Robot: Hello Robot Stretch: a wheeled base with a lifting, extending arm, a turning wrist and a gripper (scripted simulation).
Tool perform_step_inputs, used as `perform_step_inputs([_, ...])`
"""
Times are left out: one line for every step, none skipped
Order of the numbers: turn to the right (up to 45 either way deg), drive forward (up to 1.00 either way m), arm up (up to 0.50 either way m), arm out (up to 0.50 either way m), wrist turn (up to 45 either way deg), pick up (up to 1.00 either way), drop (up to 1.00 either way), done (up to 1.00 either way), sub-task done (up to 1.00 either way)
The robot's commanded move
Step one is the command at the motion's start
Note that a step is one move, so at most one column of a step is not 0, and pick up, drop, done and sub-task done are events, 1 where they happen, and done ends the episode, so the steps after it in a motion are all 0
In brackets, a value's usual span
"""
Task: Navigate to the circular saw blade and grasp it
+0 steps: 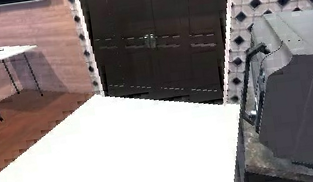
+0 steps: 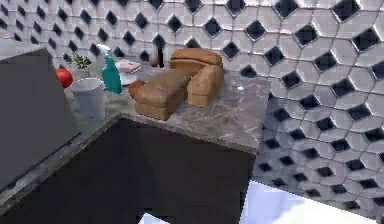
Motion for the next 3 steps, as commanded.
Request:
perform_step_inputs([0.0,0.65,0.0,0.0,0.0,0.0,0.0,0.0,0.0])
perform_step_inputs([27.0,0.0,0.0,0.0,0.0,0.0,0.0,0.0,0.0])
perform_step_inputs([0.0,0.2,0.0,0.0,0.0,0.0,0.0,0.0,0.0])
